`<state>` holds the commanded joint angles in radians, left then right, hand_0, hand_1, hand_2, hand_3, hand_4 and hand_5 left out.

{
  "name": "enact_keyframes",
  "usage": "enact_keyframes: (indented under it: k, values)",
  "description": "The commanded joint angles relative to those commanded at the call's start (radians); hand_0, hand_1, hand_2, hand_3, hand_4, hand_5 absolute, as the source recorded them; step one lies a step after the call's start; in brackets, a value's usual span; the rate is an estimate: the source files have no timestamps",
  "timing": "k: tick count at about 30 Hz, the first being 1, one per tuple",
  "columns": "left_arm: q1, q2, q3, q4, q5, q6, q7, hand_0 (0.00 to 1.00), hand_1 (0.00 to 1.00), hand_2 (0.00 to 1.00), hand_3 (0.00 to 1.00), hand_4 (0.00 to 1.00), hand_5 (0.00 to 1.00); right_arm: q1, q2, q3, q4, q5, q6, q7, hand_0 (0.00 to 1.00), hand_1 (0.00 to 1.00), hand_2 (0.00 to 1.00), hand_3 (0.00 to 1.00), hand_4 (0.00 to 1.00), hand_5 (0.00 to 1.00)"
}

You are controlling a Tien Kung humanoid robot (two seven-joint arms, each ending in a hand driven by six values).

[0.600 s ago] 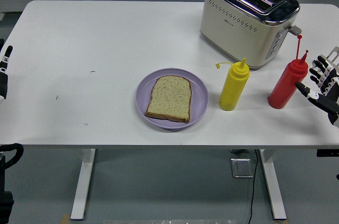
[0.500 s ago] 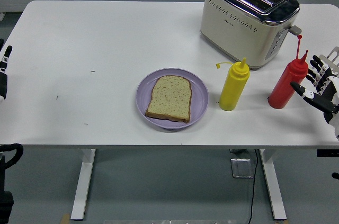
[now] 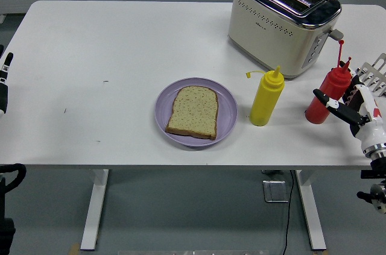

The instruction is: Pick up the cup,pour liquid into bread,place the cup on the desk

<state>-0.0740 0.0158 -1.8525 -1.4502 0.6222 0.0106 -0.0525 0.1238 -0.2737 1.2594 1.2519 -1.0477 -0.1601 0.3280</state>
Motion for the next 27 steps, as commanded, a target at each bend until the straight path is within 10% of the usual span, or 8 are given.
enact_keyframes:
  k: [2,3,27]
  values:
    - [0.0,0.0,0.0,0.0,0.0,0.0,0.0,0.844,0.868,0.885,0.799,0.66,0.998,0.007,0.005,-0.011,-0.005,0.013,-0.016,0.001,0.799,0.714,0.668,0.959,0.956,0.297]
    - [0.0,0.0,-0.001,0.0,0.0,0.0,0.0,0.844,0.868,0.885,0.799,0.66,0.998,0.009,0.007,-0.015,-0.007,0.018,-0.024,0.002,0.669,0.55,0.505,0.783,0.949,0.294]
    - [-0.001,0.0,-0.004,0.0,0.001,0.002,0.002,0.843,0.867,0.885,0.797,0.658,0.998,0.072,0.04,-0.071,-0.071,0.095,-0.126,0.034,0.395,0.306,0.341,0.408,0.909,0.253]
